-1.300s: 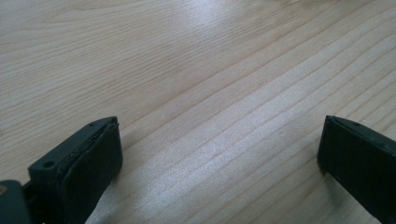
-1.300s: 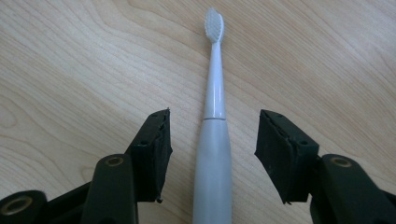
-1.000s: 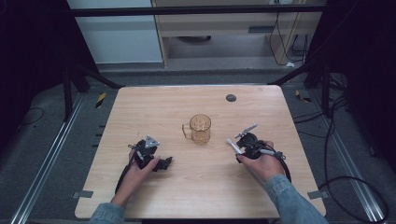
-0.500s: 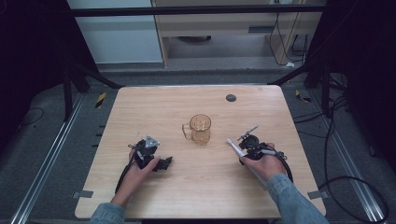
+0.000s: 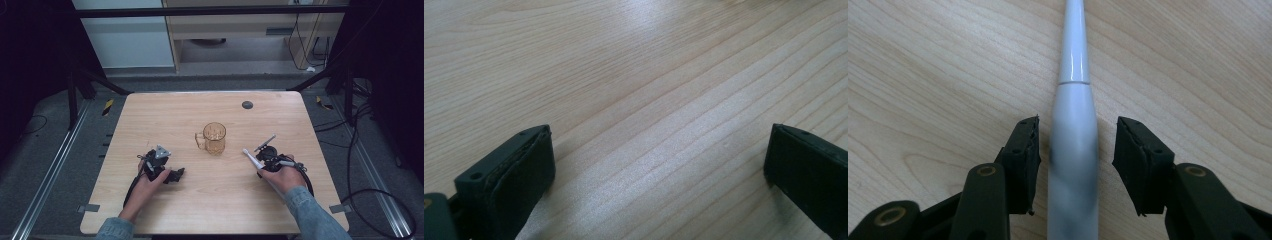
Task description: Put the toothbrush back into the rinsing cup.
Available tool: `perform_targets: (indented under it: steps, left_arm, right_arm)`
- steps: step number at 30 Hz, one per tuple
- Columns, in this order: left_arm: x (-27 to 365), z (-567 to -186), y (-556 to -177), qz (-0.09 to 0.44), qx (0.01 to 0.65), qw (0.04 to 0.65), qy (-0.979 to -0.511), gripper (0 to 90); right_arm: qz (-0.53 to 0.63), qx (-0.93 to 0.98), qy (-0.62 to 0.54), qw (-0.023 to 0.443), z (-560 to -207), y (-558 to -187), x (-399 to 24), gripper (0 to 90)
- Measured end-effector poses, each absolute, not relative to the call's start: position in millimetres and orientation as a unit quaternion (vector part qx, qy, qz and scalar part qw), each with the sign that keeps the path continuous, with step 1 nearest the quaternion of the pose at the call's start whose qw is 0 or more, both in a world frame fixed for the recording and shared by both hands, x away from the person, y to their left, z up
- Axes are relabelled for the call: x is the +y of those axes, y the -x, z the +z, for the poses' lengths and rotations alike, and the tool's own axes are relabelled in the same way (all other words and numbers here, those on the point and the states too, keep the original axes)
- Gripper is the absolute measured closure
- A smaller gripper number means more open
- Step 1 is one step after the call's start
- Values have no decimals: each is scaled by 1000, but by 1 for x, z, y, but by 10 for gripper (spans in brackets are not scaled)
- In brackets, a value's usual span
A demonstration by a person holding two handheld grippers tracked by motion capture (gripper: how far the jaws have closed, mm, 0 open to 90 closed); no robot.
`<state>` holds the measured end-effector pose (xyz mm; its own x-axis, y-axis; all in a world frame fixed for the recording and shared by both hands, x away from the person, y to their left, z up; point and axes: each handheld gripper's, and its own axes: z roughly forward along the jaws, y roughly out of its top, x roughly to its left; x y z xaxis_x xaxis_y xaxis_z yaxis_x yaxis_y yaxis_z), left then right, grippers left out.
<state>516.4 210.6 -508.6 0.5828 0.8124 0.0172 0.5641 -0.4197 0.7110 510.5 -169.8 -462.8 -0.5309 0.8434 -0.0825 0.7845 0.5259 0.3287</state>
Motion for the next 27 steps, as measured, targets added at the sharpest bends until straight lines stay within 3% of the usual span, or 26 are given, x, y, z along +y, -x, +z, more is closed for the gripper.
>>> perform_targets:
  steps: [27]
  left_arm:
    - [211,-509,-516,183,418,339,-823,0]
  right_arm:
    - [117,870,-470,92,-468,-516,-171,655]
